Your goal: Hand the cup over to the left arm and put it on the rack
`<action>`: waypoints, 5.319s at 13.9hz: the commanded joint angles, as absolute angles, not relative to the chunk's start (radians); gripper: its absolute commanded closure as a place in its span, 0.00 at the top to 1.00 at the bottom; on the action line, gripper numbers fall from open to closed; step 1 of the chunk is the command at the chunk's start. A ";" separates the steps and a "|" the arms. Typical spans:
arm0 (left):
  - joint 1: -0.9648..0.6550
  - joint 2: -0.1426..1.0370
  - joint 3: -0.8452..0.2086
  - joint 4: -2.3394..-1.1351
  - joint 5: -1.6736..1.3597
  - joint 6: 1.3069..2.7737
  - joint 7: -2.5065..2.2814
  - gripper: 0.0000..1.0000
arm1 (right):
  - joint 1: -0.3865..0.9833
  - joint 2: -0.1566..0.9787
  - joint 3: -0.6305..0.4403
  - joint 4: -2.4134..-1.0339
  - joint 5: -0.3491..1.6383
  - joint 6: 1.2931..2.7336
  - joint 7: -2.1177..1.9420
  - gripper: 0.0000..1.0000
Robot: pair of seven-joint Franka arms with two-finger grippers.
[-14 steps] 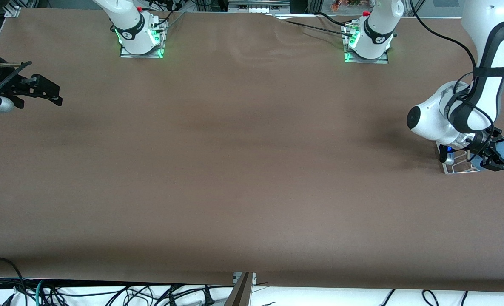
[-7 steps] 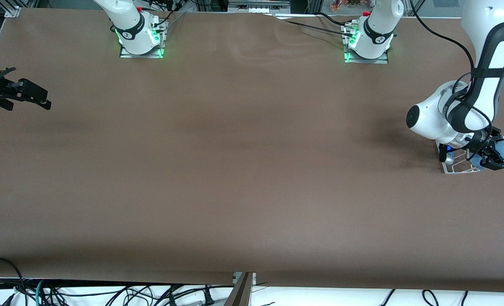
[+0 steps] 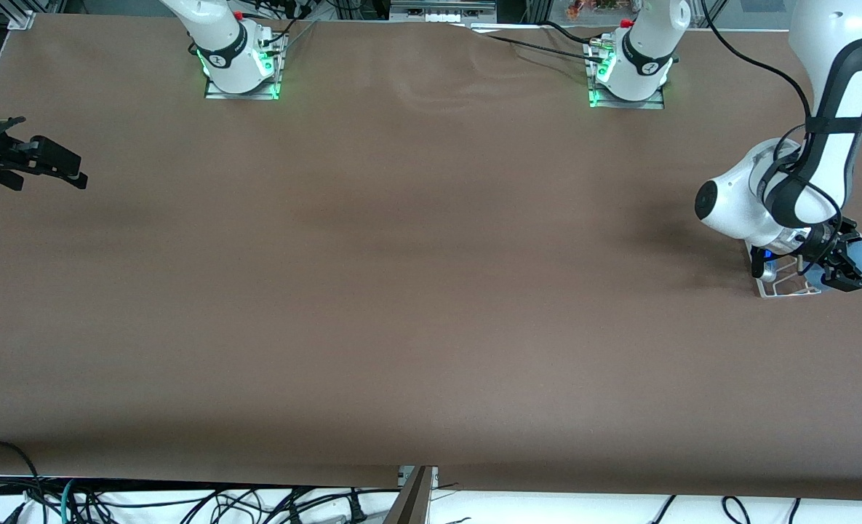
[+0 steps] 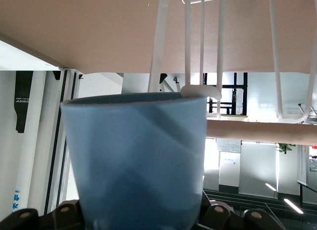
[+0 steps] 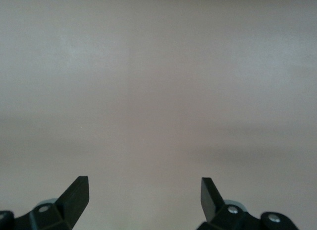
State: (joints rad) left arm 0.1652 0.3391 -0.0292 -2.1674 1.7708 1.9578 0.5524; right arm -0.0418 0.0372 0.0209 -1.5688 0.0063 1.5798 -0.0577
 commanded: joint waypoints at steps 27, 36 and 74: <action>0.164 0.313 -0.038 -2.131 1.824 1.944 0.865 0.00 | -0.071 0.040 0.029 -1.555 0.029 1.598 -0.060 1.00; 0.158 0.354 -0.038 -2.145 1.861 1.945 0.812 0.00 | -0.067 0.032 0.037 -1.555 0.029 1.589 -0.063 1.00; 0.169 0.344 -0.040 -2.234 1.812 1.944 0.672 0.00 | -0.043 0.043 0.037 -1.555 0.023 1.598 -0.107 1.00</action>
